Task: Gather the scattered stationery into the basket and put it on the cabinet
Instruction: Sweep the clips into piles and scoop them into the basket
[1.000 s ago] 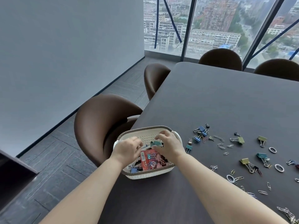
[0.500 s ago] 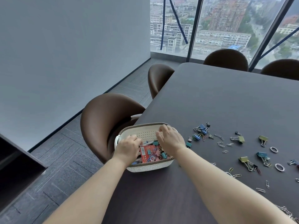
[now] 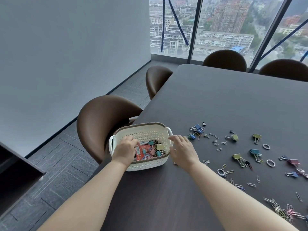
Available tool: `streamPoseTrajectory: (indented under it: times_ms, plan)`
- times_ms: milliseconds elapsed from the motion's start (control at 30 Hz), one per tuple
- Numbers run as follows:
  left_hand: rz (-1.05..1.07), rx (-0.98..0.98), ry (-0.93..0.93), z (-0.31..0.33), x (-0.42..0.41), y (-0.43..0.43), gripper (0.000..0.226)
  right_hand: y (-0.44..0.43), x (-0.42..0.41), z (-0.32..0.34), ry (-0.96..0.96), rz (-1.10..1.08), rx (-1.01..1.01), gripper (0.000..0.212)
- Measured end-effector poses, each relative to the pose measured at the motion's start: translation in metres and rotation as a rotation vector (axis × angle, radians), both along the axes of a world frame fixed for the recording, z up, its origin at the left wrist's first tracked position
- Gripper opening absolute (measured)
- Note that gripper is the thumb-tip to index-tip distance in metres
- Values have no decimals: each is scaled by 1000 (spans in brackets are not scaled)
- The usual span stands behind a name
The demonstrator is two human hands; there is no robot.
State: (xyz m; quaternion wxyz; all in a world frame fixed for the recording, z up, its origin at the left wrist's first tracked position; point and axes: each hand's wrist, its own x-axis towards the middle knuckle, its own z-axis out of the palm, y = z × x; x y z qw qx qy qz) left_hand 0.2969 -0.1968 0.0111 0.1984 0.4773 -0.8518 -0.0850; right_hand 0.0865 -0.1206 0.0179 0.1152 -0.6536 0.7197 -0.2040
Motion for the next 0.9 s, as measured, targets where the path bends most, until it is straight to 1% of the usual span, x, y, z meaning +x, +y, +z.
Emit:
streamPoseTrajectory:
  times_ms: [100,233,333,400,467,533,633,700,767,833,900]
  plan:
    - [-75,-74,-19,1,-23,13,14,15,-15,-4,-2,-48,12,38]
    - [-216,-192,-47,-10,-65,34,33,41,-45,-17,50,-168,86,46]
    - [-364,-174,-69,-29,-93,50,48,66,-72,-32,83,-289,188,55]
    - [-426,-111,-132,-42,-111,62,48,85,-88,-46,99,-353,262,59]
    - [-420,-10,-221,-55,-127,75,51,104,-101,-60,102,-396,326,61]
    - [-393,143,-357,-69,-138,82,59,120,-112,-73,86,-426,386,62]
    - [-348,220,-515,-87,-152,85,67,138,-125,-91,83,-460,471,65]
    - [-330,255,-564,-98,-159,82,71,146,-132,-101,96,-479,524,72]
    - [-315,260,-586,-105,-165,77,76,152,-137,-112,110,-513,566,83]
    - [-286,266,-566,-112,-169,68,85,155,-142,-122,97,-571,579,93]
    - [-257,272,-546,-117,-173,56,97,155,-147,-129,80,-614,578,98]
